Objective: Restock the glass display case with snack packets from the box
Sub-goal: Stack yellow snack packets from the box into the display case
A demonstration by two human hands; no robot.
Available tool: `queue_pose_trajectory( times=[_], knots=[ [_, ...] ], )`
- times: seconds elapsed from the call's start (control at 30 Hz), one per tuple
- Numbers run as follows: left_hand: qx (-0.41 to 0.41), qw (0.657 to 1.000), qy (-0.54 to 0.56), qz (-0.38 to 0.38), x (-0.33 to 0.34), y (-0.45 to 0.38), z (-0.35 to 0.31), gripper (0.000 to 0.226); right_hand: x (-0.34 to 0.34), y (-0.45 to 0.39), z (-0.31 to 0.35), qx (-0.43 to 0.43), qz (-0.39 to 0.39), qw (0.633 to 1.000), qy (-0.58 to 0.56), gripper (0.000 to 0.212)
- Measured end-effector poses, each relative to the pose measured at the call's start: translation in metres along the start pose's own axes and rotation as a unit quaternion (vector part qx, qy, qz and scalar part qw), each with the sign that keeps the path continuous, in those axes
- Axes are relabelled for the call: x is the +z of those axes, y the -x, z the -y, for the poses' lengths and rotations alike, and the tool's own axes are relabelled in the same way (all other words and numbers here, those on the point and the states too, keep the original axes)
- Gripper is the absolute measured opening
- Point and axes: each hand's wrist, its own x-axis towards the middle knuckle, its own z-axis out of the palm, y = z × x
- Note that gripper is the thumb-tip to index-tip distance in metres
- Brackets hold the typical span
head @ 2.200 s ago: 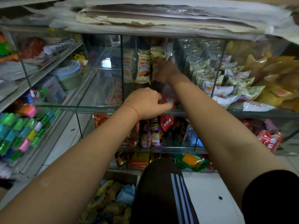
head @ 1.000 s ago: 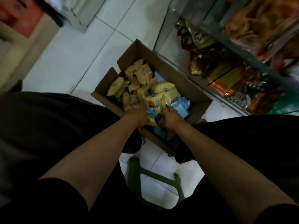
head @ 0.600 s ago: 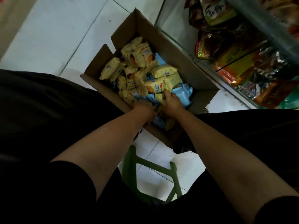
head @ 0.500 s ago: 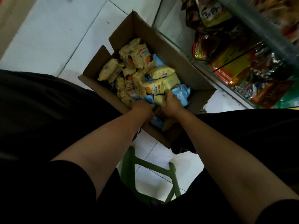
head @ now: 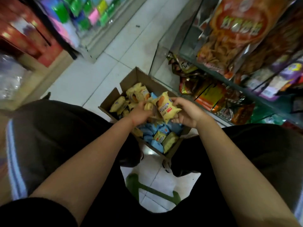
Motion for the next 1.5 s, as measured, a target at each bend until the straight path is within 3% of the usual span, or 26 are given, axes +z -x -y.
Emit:
queue_pose_trajectory(
  times=[0.13, 0.3, 0.43, 0.5, 0.63, 0.8, 0.87, 0.93, 1.07, 1.33, 1.5],
  knots=[
    [0.04, 0.988, 0.146, -0.008, -0.01, 0.049, -0.035, 0.041, 0.008, 0.06, 0.012, -0.093, 0.067, 0.992, -0.06, 0.035],
    [0.085, 0.967, 0.236, 0.052, -0.011, 0.101, -0.053, 0.032, 0.027, 0.111, 0.009, -0.202, 0.036, 0.978, -0.025, 0.043],
    [0.116, 0.946, 0.295, 0.061, -0.015, 0.116, -0.041, 0.029, 0.034, 0.129, -0.004, -0.224, 0.017, 0.968, -0.109, 0.045],
    [0.121, 0.942, 0.306, 0.061, -0.016, 0.119, -0.034, 0.031, 0.034, 0.134, -0.011, -0.231, 0.003, 0.962, -0.144, 0.04],
    [0.118, 0.94, 0.315, 0.059, -0.011, 0.125, -0.028, 0.04, 0.033, 0.142, -0.019, -0.262, -0.015, 0.962, -0.074, 0.033],
    [0.135, 0.932, 0.329, 0.072, -0.002, 0.135, -0.026, 0.017, 0.032, 0.15, -0.025, -0.312, -0.028, 0.946, -0.084, 0.047],
    [0.14, 0.921, 0.354, 0.081, -0.004, 0.137, -0.026, 0.014, 0.033, 0.154, -0.024, -0.334, -0.041, 0.937, -0.089, 0.038],
    [0.147, 0.91, 0.375, 0.095, -0.007, 0.138, -0.026, 0.021, 0.036, 0.156, -0.025, -0.338, -0.053, 0.937, -0.079, 0.029],
    [0.127, 0.874, 0.443, 0.154, -0.002, 0.148, -0.028, 0.022, 0.042, 0.154, -0.03, -0.331, -0.057, 0.94, -0.054, 0.034],
    [0.075, 0.814, 0.469, 0.335, 0.018, 0.151, -0.025, 0.063, 0.043, 0.148, -0.032, -0.329, -0.068, 0.942, -0.019, 0.015],
    [0.063, 0.817, 0.486, 0.304, 0.019, 0.146, -0.025, 0.062, 0.044, 0.138, -0.032, -0.342, -0.151, 0.927, 0.035, 0.019]
  ],
)
